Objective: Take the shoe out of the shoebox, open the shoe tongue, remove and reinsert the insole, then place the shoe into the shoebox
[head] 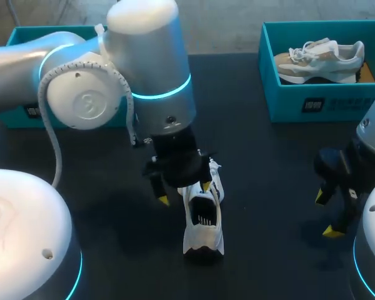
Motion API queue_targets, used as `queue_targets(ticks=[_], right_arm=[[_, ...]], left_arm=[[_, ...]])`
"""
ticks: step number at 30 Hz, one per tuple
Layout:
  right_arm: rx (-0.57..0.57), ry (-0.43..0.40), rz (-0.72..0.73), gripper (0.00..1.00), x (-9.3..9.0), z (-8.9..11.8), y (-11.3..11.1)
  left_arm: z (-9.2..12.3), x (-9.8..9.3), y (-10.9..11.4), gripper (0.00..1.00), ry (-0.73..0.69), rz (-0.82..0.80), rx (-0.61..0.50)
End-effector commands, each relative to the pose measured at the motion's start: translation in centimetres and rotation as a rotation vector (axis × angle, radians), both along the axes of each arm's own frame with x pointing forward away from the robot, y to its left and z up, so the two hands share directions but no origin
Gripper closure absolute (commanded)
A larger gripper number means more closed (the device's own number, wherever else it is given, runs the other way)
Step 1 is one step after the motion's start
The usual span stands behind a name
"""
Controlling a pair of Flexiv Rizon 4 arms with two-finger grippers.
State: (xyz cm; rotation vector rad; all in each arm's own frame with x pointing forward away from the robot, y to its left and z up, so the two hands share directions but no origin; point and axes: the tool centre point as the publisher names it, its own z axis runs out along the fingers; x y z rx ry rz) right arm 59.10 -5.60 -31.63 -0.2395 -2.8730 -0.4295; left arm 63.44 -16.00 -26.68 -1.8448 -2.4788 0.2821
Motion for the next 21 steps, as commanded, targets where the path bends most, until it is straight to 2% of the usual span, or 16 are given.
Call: queue_targets(ticks=[1, 17, 21], right_arm=[[-0.002, -0.002, -0.001, 0.00, -0.1, -0.1, 0.0], [-0.002, -0.002, -0.001, 0.00, -0.1, -0.1, 0.0], [-0.002, -0.002, -0.001, 0.00, -0.1, -0.1, 0.0]], left_arm=[[1.1, -0.6, -0.6, 0.00, -0.049, 0.003, 0.039], [1.1, -0.6, -0.6, 0.00, -0.049, 0.003, 0.039], [0.7, -2.7, -0.2, 0.00, -0.117, 0.130, 0.100]])
